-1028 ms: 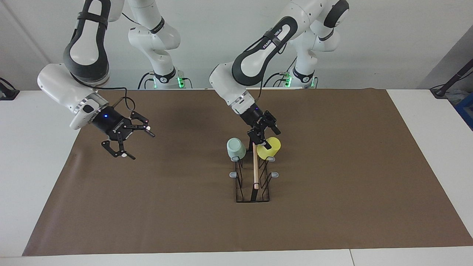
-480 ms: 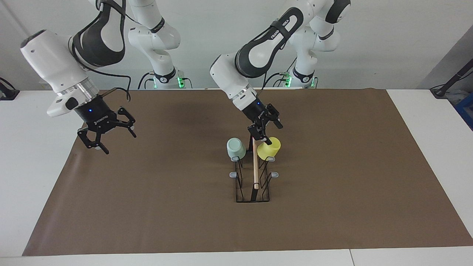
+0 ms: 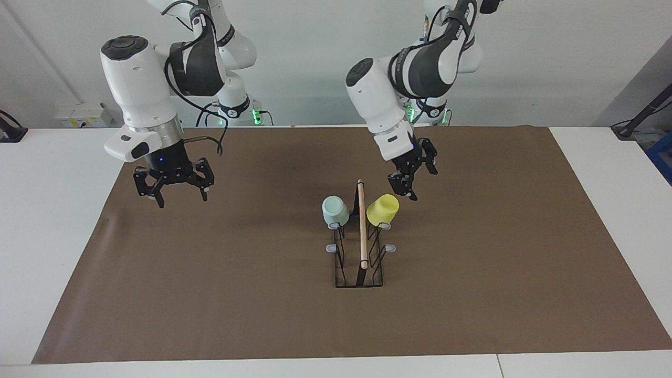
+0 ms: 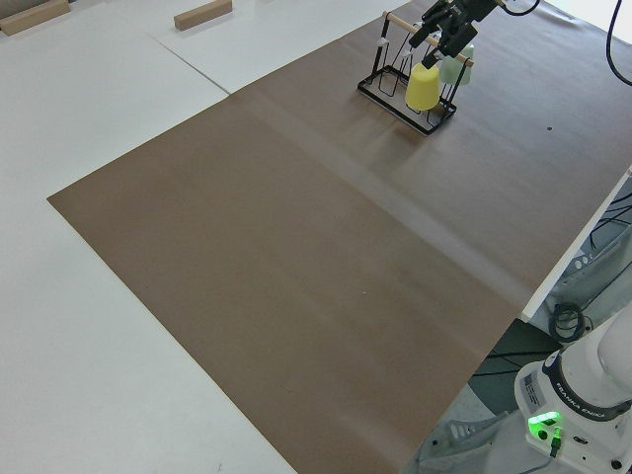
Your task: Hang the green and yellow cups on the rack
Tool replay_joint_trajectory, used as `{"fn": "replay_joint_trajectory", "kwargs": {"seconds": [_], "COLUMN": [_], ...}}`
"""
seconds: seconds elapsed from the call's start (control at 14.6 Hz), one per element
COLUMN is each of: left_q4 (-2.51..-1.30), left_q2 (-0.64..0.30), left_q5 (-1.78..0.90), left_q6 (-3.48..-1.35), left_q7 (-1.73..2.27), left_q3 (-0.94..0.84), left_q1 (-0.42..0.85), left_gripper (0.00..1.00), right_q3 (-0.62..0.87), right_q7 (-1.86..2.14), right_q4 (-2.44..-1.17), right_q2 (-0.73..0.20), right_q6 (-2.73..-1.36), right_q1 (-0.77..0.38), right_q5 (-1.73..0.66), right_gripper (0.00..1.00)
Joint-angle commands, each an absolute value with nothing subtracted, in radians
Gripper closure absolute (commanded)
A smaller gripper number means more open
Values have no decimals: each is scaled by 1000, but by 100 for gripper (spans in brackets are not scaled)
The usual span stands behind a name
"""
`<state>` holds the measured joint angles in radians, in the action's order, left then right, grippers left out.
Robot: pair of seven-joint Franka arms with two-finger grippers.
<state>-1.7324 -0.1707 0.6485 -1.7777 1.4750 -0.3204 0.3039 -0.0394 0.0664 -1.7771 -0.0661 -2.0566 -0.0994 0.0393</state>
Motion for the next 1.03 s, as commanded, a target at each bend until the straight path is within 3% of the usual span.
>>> {"fn": "replay_joint_trajectory", "kwargs": {"seconds": [0.0,0.21,0.41,0.62,0.82,0.96], "left_q4": [-1755,-1773,-1859,-1953,-1947,-1880], "left_q2": [-123,-65,36,121,129,101], "left_q5": [517,393,267,172,88,25], "left_q6": [-1786,-1796,-1856,-1917,-1921,-1910], "left_q7": [1208,923,636,429,196,96], "left_q3": [-240,-134,-16,90,110,112], "left_q1": [298,287,284,281,200,178], "left_gripper": [0,0,11,12,12,10], "right_q3": [-37,-38,-44,-49,-51,-51], "right_q7": [-67,-146,-153,-150,-140,-135], "right_q4": [-1702,-1593,-1519,-1528,-1520,-1528], "right_q2": [-48,-28,-32,-26,-28,-28], "right_q6": [-1862,-1624,-1467,-1457,-1450,-1454], "right_q1": [-84,-81,-71,-69,-66,-20], "right_q5": [55,54,51,20,18,-29], "right_gripper": [0,0,0,0,0,0]}}
